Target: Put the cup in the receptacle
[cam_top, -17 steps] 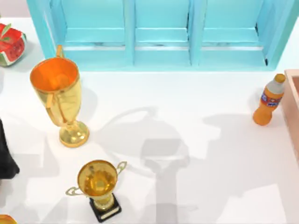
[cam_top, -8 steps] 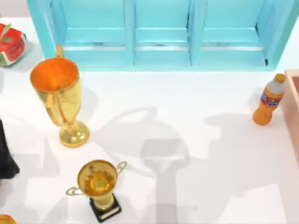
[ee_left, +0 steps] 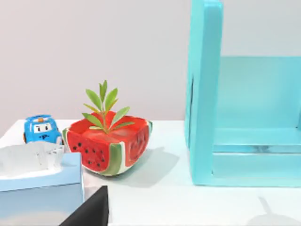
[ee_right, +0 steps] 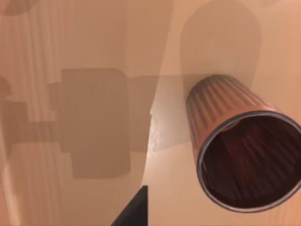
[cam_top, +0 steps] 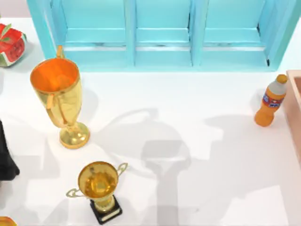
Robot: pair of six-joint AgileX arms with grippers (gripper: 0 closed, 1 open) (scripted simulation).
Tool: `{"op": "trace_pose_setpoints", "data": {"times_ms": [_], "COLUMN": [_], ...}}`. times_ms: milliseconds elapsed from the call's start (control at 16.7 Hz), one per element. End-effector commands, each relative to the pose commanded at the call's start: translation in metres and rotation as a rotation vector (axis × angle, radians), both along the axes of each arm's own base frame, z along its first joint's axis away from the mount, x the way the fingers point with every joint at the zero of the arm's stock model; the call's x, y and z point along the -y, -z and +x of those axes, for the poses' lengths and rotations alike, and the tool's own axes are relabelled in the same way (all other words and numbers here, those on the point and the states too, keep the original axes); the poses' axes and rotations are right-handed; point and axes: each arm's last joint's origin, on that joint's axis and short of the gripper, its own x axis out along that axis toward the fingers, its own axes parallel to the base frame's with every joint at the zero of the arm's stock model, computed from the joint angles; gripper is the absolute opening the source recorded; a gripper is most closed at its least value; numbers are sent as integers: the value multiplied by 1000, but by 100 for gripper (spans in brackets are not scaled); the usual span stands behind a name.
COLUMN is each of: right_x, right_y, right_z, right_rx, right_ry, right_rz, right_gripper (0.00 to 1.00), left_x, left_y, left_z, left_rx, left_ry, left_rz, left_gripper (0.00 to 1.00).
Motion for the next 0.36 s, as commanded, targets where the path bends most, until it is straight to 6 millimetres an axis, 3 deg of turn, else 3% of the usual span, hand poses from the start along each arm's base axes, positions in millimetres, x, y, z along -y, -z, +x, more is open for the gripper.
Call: {"op": "trace_pose_setpoints", "data": {"times_ms": [360], "right_x": [0], "right_y": [0], "right_z": [0], "right_rx": [0], "right_ry": [0], "right_rz": [0], "right_gripper": [100], "left_x": [0], "left_y": [0], "left_z": [0], "left_rx": [0], "left_ry": [0], "left_rz": [0], "left_gripper": [100]}}
